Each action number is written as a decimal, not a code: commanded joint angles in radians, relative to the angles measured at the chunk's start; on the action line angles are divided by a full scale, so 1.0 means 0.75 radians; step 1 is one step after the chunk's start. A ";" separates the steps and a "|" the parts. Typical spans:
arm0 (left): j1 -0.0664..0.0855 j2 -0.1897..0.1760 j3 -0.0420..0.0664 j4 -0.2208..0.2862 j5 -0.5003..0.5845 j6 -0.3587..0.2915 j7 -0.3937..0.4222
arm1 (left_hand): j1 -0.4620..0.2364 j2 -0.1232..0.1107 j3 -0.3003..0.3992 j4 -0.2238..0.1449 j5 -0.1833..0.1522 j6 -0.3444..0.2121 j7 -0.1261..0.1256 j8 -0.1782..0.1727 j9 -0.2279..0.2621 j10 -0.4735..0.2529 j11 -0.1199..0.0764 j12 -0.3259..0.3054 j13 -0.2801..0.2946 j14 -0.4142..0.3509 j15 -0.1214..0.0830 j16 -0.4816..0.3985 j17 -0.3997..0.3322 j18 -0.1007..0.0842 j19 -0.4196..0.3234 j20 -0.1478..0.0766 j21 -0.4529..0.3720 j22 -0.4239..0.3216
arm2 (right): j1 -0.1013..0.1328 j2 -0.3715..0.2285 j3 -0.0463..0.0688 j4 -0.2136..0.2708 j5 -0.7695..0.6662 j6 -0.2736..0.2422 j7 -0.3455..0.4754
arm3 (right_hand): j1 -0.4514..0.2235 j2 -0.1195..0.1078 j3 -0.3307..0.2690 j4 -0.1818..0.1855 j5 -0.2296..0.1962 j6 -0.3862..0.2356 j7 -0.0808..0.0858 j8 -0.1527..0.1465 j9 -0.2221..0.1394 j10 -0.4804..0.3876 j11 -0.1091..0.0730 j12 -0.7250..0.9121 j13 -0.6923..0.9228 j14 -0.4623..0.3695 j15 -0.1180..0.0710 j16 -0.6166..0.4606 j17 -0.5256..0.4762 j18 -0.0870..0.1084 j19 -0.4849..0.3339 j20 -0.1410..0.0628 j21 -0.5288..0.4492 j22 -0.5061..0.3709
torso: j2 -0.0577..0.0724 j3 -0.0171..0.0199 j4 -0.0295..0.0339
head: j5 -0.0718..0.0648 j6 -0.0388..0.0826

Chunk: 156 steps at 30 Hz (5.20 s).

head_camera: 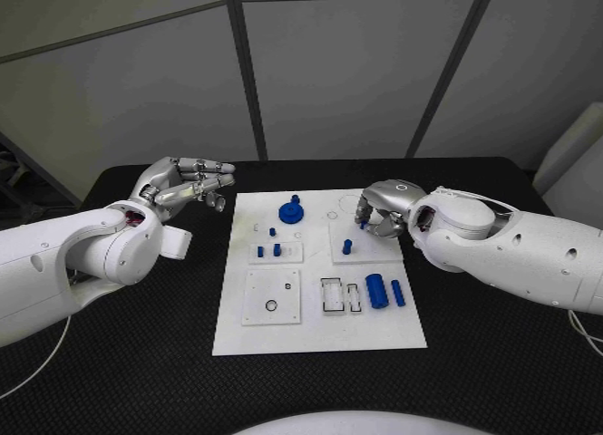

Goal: Assemble the parts on the task board

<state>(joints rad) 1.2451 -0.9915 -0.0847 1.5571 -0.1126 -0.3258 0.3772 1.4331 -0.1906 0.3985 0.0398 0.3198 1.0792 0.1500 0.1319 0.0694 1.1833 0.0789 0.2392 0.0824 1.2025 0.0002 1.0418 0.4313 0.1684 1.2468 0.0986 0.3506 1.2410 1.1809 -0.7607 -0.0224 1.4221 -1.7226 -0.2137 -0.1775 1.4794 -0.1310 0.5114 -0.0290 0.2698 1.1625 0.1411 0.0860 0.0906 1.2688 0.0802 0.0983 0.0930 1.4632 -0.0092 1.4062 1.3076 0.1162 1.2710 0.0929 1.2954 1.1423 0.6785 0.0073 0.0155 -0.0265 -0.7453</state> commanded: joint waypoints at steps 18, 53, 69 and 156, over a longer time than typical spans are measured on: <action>0.001 0.006 0.001 -0.010 0.018 0.014 0.009 | -0.002 0.013 -0.002 -0.010 -0.004 -0.006 0.010 0.000 -0.003 -0.015 0.005 0.008 0.000 -0.008 0.001 -0.009 -0.004 0.017 -0.008 -0.003 -0.010 -0.004 | 0.004 -0.134 0.005 0.307 -0.002 -0.204 0.002 | -0.003 0.003 0.014 -0.004 0.002 0.013 -0.002 0.000 0.003 0.031 -0.019 -0.006 0.013 0.095 -0.007 0.015 0.064 -0.024 0.010 -0.004 0.020 0.015 | -0.002 -0.0002 -0.0016 | 0.006 0.012; 0.002 0.058 0.001 -0.023 0.031 0.032 0.006 | -0.004 0.014 -0.004 -0.010 -0.004 -0.009 0.012 -0.001 -0.004 -0.019 0.007 0.008 0.000 -0.009 0.002 -0.010 -0.005 0.016 -0.008 -0.002 -0.011 -0.005 | -0.124 0.150 -0.001 0.307 0.111 -0.070 0.069 | -0.011 0.002 0.016 -0.006 0.000 0.008 0.001 -0.006 0.003 0.026 -0.017 -0.012 0.015 0.096 -0.006 0.022 0.070 -0.024 0.007 -0.003 0.023 0.017 | 0.003 -0.0020 0.0032 | 0.112 -0.035; 0.002 0.057 0.001 -0.022 0.031 0.040 0.003 | -0.004 0.014 -0.004 -0.010 -0.004 -0.009 0.012 -0.001 -0.004 -0.019 0.007 0.008 0.000 -0.009 0.002 -0.010 -0.005 0.016 -0.008 -0.002 -0.011 -0.005 | -0.131 0.180 -0.009 0.278 0.066 0.005 0.038 | -0.014 0.002 0.015 -0.006 0.000 0.007 0.002 -0.007 0.003 0.024 -0.016 -0.014 0.015 0.096 -0.005 0.022 0.069 -0.023 0.004 -0.002 0.022 0.016 | 0.001 -0.0021 0.0016 | 0.122 -0.049; 0.002 0.052 0.000 -0.025 0.042 0.096 -0.014 | -0.037 0.019 -0.028 0.002 -0.007 -0.013 0.011 0.000 -0.003 -0.037 0.009 0.017 0.001 -0.011 0.008 -0.012 -0.013 0.016 -0.009 0.004 -0.024 -0.018 | -0.109 -0.138 0.099 0.344 0.059 0.075 -0.045 | -0.099 -0.072 -0.293 0.077 0.001 -0.256 -0.026 -0.026 -0.023 -0.390 0.052 0.111 -0.027 0.033 0.062 -0.038 -0.109 0.023 -0.173 0.065 -0.158 -0.208 | 0.002 -0.0027 -0.0020 | 0.099 -0.022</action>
<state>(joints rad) 1.2452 -0.9527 -0.0850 1.5373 -0.0882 -0.2694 0.3569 1.4117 -0.1773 0.3830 0.0416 0.3198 1.0720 0.1571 0.1319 0.0680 1.1613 0.0862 0.2477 0.0818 1.1990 0.0038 1.0378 0.4230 0.1683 1.2468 0.0986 0.3351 1.2289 1.0977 -0.8661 0.0510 1.6808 -1.6813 -0.2034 -0.2044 1.3923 -0.1840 0.2986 0.0286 0.2666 0.9714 0.1287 0.0692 0.0733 0.9824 0.1196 0.1779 0.0714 1.4667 0.0306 1.3726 1.2257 0.1165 1.1434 0.1409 1.1809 0.9870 0.6792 0.0056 0.0137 0.0468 -0.7614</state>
